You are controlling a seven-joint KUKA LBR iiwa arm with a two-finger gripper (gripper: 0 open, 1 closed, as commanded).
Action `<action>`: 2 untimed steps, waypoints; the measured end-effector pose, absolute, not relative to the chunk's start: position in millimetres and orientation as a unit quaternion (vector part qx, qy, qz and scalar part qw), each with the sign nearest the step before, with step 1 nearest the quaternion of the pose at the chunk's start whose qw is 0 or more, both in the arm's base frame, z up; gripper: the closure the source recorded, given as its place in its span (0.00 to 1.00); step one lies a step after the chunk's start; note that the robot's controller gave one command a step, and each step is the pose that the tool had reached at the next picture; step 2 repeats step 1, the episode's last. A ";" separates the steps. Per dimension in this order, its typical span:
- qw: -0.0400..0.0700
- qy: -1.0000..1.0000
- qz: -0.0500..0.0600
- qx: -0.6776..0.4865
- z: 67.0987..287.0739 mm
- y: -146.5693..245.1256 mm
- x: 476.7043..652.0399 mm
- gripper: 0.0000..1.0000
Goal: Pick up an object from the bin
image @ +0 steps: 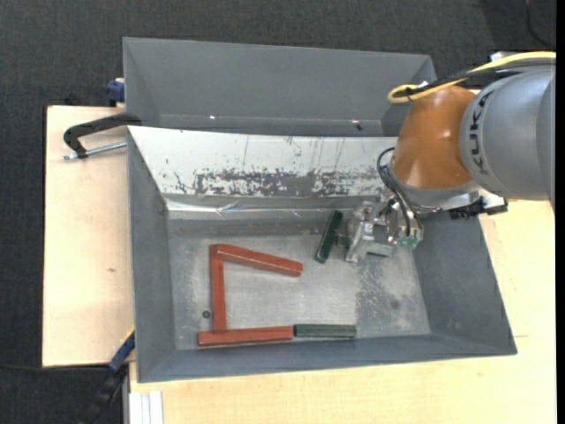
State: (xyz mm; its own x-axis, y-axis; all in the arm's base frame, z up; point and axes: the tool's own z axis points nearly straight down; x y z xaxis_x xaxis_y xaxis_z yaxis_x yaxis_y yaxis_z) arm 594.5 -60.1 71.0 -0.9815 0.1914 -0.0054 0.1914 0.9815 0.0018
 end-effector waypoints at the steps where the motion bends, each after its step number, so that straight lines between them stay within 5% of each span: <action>1: 0.006 0.995 0.001 0.099 242.8 -66.0 576.4 1.00; 2: 0.006 0.995 0.001 0.099 242.8 -66.0 576.4 1.00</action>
Offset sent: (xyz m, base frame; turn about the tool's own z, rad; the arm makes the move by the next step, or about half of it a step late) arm 0.0000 0.0000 0.0000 0.0000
